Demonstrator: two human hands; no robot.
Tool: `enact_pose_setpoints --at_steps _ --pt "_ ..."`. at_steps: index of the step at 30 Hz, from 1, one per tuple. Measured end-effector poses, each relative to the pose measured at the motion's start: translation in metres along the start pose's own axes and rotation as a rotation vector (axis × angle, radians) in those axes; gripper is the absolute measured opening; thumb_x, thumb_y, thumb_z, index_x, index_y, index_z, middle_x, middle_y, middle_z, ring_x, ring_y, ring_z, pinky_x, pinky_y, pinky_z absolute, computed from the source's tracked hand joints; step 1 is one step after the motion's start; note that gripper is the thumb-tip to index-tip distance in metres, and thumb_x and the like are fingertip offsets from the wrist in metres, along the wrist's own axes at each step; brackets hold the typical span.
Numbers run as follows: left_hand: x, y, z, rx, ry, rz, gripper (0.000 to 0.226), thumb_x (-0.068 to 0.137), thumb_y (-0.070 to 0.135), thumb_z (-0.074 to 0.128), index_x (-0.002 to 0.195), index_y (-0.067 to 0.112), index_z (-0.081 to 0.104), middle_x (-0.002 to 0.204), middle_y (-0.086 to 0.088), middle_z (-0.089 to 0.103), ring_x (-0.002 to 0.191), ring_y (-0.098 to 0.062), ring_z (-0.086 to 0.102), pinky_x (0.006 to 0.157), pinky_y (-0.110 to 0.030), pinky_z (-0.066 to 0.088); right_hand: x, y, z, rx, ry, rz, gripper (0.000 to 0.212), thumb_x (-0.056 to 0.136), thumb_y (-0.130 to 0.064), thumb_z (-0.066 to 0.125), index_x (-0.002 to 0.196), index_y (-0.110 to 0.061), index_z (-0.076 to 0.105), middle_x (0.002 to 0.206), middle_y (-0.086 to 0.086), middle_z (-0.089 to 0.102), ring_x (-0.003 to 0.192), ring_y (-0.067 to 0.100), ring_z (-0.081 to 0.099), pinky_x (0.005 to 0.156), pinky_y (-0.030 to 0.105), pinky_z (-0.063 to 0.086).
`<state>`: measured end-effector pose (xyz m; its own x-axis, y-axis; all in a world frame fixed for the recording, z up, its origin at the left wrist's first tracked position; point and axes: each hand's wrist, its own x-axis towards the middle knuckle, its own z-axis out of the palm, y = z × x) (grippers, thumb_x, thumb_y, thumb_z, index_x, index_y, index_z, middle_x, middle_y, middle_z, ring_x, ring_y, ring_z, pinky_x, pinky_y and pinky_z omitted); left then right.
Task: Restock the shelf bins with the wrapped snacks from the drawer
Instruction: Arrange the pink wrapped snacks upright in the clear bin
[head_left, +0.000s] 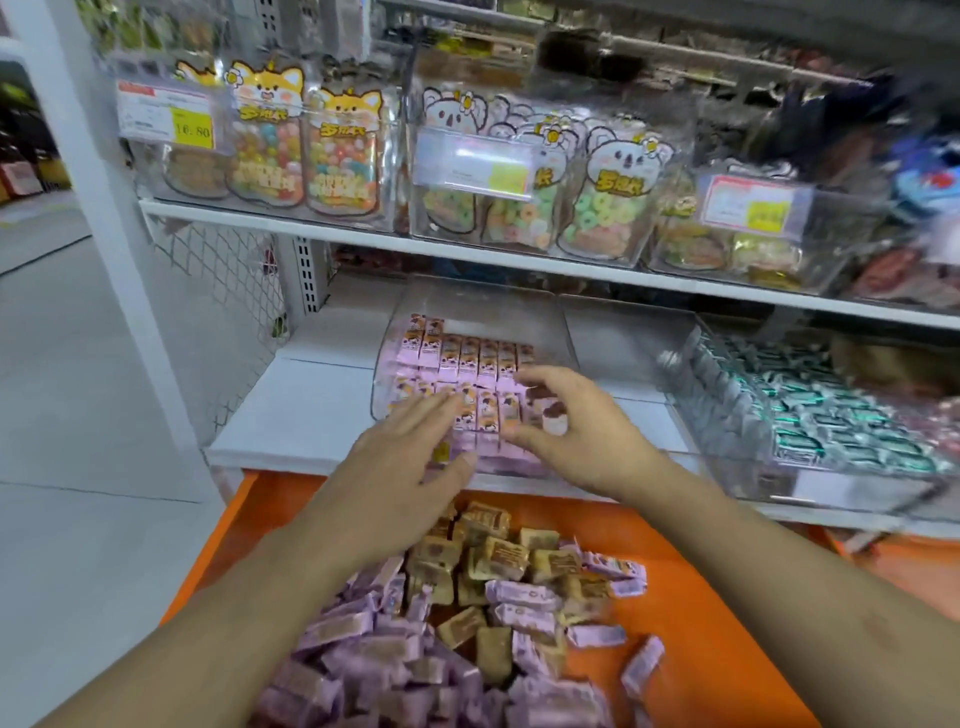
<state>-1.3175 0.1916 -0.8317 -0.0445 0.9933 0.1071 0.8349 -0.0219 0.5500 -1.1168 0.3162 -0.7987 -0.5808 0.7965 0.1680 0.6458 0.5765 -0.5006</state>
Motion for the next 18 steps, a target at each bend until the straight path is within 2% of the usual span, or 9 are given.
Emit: enact_pose_setpoints --at_steps 4,7,9,11,15,18 --pt "-0.012 0.03 0.034 -0.006 -0.087 0.066 0.07 0.104 0.067 0.035 0.165 0.043 0.01 0.167 0.029 0.003 0.153 0.007 -0.001 0.122 -0.023 0.003 -0.063 0.034 0.0 0.119 0.011 0.054 0.048 0.088 -0.041 0.082 0.129 -0.025 0.064 0.121 -0.008 0.065 0.11 0.008 0.062 0.095 0.033 0.054" --pt "-0.014 0.038 0.071 0.001 -0.199 0.084 0.071 0.102 0.068 0.037 0.164 0.039 0.017 0.169 0.024 0.012 0.155 0.0 0.011 0.128 -0.032 0.015 -0.107 0.075 0.012 0.162 -0.019 0.17 0.032 0.09 -0.036 0.081 0.115 -0.027 0.064 0.106 -0.007 0.066 0.096 0.007 0.063 0.083 0.028 0.054" --pt "-0.012 0.034 0.099 0.032 -0.301 0.076 0.071 0.101 0.069 0.038 0.164 0.04 0.02 0.168 0.024 0.014 0.156 -0.003 0.015 0.128 -0.036 0.02 -0.128 0.11 0.029 0.136 -0.094 0.289 0.026 0.091 -0.036 0.08 0.11 -0.027 0.064 0.103 -0.007 0.067 0.094 0.011 0.065 0.08 0.031 0.056" --pt "-0.012 0.027 0.128 0.056 -0.393 0.057 0.07 0.101 0.068 0.041 0.163 0.04 0.024 0.169 0.022 0.017 0.156 -0.006 0.019 0.127 -0.036 0.023 -0.143 0.142 0.046 0.08 -0.194 0.393 0.026 0.092 -0.034 0.079 0.111 -0.025 0.064 0.107 -0.006 0.068 0.098 0.016 0.066 0.081 0.035 0.055" --pt "-0.009 0.008 0.186 0.087 -0.518 0.047 0.063 0.103 0.061 0.048 0.16 0.037 0.035 0.167 0.016 0.026 0.151 -0.01 0.03 0.121 -0.029 0.029 -0.153 0.202 0.08 0.012 -0.324 0.487 0.036 0.096 -0.026 0.075 0.129 -0.021 0.062 0.124 -0.005 0.062 0.113 0.021 0.066 0.079 0.027 0.048" --pt "-0.005 -0.006 0.23 0.114 -0.587 0.076 0.051 0.103 0.054 0.053 0.151 0.038 0.047 0.158 0.014 0.039 0.144 -0.012 0.042 0.116 -0.034 0.04 -0.155 0.246 0.107 -0.045 -0.465 0.54 0.041 0.093 -0.018 0.069 0.133 -0.025 0.064 0.138 0.0 0.062 0.11 0.027 0.07 0.082 0.04 0.06"
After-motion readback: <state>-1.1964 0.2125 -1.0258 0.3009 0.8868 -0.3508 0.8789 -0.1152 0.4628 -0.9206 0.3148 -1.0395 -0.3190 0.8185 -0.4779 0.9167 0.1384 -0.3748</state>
